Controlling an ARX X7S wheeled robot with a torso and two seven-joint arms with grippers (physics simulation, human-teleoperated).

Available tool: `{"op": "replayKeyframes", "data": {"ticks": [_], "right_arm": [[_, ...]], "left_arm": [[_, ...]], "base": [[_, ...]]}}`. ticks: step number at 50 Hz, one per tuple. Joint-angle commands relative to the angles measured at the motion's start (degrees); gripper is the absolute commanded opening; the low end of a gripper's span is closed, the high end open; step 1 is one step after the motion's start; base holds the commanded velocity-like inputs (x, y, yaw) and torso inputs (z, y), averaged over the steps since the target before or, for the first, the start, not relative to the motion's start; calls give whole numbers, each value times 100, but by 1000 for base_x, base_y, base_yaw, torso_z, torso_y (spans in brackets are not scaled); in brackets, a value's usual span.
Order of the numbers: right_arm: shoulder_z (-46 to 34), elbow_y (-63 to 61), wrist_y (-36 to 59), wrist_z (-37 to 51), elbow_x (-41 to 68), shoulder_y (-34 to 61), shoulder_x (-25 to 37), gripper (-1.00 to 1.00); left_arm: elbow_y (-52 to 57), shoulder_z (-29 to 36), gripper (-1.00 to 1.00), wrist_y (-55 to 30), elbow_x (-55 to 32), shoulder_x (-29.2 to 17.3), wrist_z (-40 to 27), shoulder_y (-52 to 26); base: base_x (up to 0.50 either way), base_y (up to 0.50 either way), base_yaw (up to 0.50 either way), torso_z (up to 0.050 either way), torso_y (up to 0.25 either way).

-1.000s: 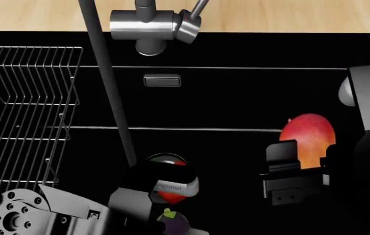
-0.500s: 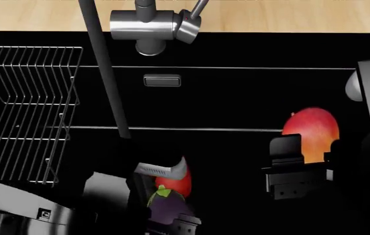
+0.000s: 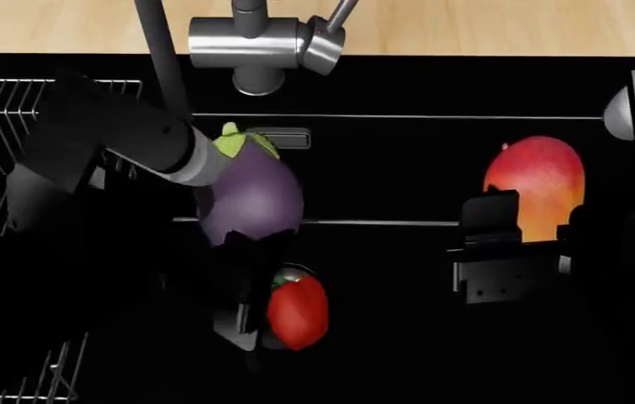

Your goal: Pick the eggplants and mangos from the sink and place them in one bowl. Place the bell pepper in the other bowl. Then turn off the sink faucet.

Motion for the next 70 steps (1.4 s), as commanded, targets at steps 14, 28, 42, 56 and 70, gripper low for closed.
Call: {"op": "replayKeyframes", "data": {"ticks": [14,28,42,56,70], "right_arm": [[557,-763,-421,-477,-1053,-316,5,-100],[513,-817,-506,-448,-1203,-506,-11,-100],[344,-771,-374,-233,-958,-203,-11,-100],[318,-781,-427,-125,-948,-245,19,-100],[334,-921,-466,-107,-922,-139,44,-100]], "left_arm": [[744,-378,-100,963,3000,-1282,2283,211],[1100,-514,-100,985,2937,-1799,2319,469],[1158,-599,-100,1041,2852,-1908,2337,528],[1052,-648,-100,1097,2852,-1948,2305,576],[1034,-760,-100,1119,2740,-1984,2172,542]], "base": [[0,0,0,0,1],[0,0,0,0,52],[1,0,0,0,250],[2,0,0,0,250],[1,0,0,0,147]]}}
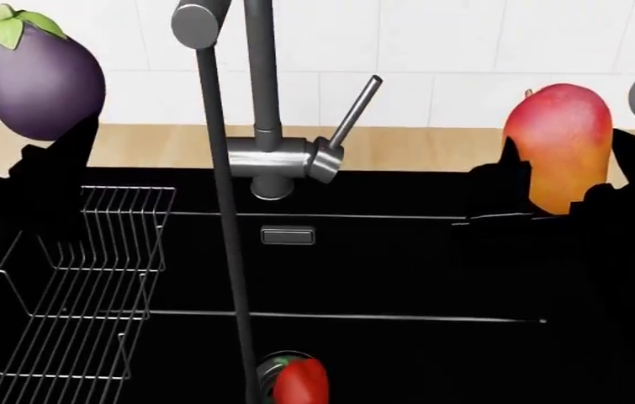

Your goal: Pick the eggplants and mangos from the sink and place them in one bowl. Place the bell pepper in the other bowl. Then turn off the sink faucet.

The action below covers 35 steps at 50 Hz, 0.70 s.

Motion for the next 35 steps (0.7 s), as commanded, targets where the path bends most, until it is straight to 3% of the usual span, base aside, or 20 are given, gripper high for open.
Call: {"op": "replayKeyframes", "data": {"ticks": [1,12,29,35], "right_arm": [[62,-102,37,-72,-141,102,-26,-100],[7,-73,15,-174,-203,33,-59,-100],[145,-256,-145,-11,-138,-171,95,-100],[135,-311,-136,9,-172,-156,128,-100]], "left_arm": [[-51,-214,-100,94,-154,26,-115,-59],[0,-236,-100,113,-216,-1,-146,-10],[90,-234,-100,105,-330,-25,-188,40],[109,-240,-100,131,-337,-36,-189,76]], "base": [[0,0,0,0,0],[-48,0,0,0,0],[-494,0,0,0,0],[-497,-237,0,0,0]]}}
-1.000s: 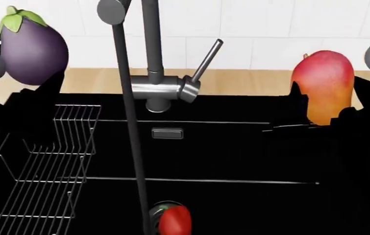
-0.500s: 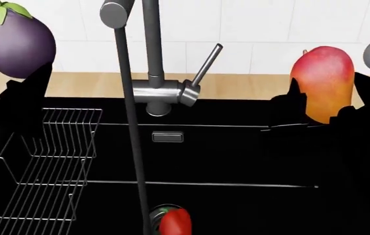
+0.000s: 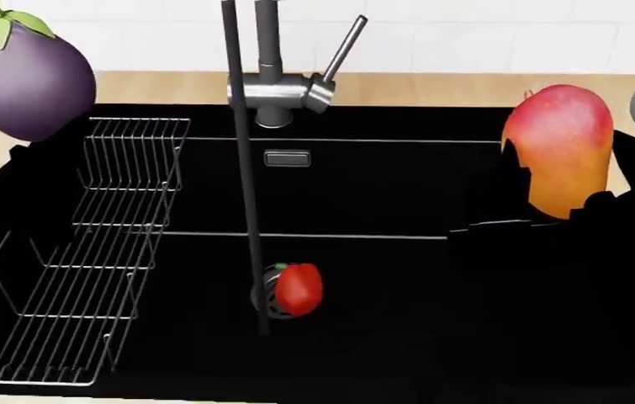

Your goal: Pick the eggplants and mangos from the sink and place them in one bowl. Place the bell pepper in the other bowl. Then turn off the sink faucet.

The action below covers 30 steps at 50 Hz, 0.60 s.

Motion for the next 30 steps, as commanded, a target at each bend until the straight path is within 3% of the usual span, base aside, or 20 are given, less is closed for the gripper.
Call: {"op": "replayKeyframes", "data": {"ticks": [1,30], "right_arm": [[103,-108,22,-1,-169,-27,44,-100],[55,-246,36,24,-113,-49,187,-100]], "left_arm": [[15,-145,-100,110,-157,51,-31,16],[66,-190,-100,220,-184,-9,-58,144]], "base": [[-418,-441,0,0,0],[-32,-499,0,0,0]]}}
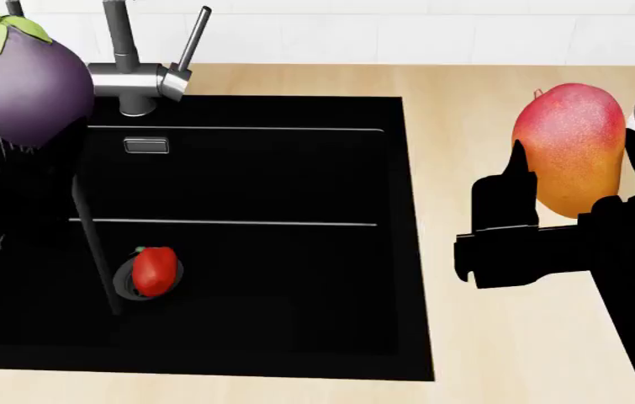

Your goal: Pick the eggplants and mangos from the sink and place them in one bowl. Place the bell pepper in the other bowl. Then turn off the sink faucet.

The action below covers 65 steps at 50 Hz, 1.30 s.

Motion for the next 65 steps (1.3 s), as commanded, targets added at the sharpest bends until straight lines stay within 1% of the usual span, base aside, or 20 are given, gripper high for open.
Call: {"op": "replayKeyframes", "data": {"ticks": [1,16,34,39,62,65], "right_arm": [[119,-90,6,-26,-59,-86,66,-100],[71,-107,15,54,-97,-8,92,-100],[190,-209,-158,-157,-338,-167,95,-100],[195,-218,-183,-122,-356,-180,96,-100],[173,-189,-233,-55,-269,-183,111,-100],[152,-170,-214,-63,-222,-163,118,-100]], "left_arm": [[-28,-132,-100,104,-107,70,-38,-14],[-32,-74,-100,116,-39,114,-40,-67],[48,-107,-100,143,-136,120,-138,-61],[48,-150,-100,150,-180,69,-137,-68],[16,-107,-100,202,-122,94,-112,-53],[15,-111,-100,210,-127,88,-112,-42]], "base": [[0,-500,0,0,0],[0,-500,0,0,0],[29,-500,0,0,1],[119,-500,0,3,2],[189,-461,0,0,1],[230,-207,0,0,3]]}}
